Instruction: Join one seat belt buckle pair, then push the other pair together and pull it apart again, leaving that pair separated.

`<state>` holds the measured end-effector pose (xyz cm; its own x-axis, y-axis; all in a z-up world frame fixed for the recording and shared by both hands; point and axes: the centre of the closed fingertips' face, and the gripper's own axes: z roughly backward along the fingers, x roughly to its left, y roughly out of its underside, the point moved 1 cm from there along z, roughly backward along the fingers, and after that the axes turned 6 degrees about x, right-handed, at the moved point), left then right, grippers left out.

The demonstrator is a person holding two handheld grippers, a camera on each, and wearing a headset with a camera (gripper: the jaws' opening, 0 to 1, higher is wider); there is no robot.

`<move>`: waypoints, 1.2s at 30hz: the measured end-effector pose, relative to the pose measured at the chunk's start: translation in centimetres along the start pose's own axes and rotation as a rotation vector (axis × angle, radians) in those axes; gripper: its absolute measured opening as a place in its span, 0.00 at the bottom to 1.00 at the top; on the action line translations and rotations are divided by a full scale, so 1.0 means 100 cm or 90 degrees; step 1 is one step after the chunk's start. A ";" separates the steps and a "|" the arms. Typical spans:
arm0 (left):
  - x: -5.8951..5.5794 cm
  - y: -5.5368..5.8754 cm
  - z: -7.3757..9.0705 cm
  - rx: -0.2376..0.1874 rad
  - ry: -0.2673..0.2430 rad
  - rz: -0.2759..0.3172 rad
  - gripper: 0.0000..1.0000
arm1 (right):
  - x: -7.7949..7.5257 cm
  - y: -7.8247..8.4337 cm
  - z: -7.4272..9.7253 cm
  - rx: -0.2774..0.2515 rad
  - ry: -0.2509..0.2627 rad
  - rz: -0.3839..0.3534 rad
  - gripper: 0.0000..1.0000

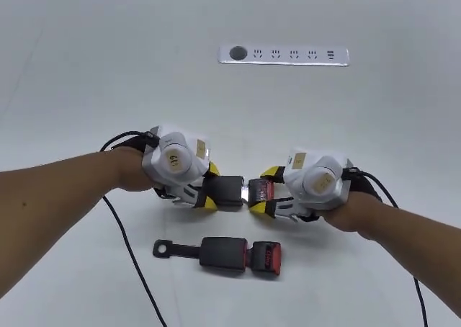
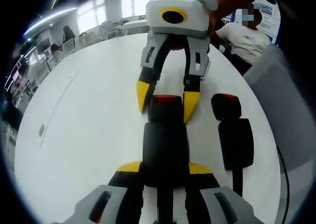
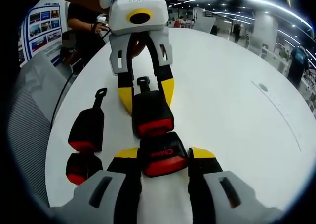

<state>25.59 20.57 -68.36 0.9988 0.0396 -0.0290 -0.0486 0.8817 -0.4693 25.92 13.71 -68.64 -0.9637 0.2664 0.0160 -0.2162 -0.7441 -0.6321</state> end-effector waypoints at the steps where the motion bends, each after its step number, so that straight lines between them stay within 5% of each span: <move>1: 0.000 0.000 0.000 0.001 0.000 -0.001 0.32 | 0.000 0.000 -0.001 0.003 0.000 0.004 0.35; 20: 0.000 0.000 0.000 0.010 -0.001 -0.003 0.33 | 0.001 0.004 0.003 0.009 -0.002 0.010 0.35; 36: -0.002 -0.001 0.000 0.005 0.000 -0.002 0.33 | -0.006 0.022 0.018 0.010 -0.011 0.008 0.35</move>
<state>25.43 20.49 -68.29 0.9990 0.0362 -0.0276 -0.0449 0.8851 -0.4631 25.77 10.85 -68.65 -0.9690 0.2460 0.0211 -0.2057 -0.7570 -0.6202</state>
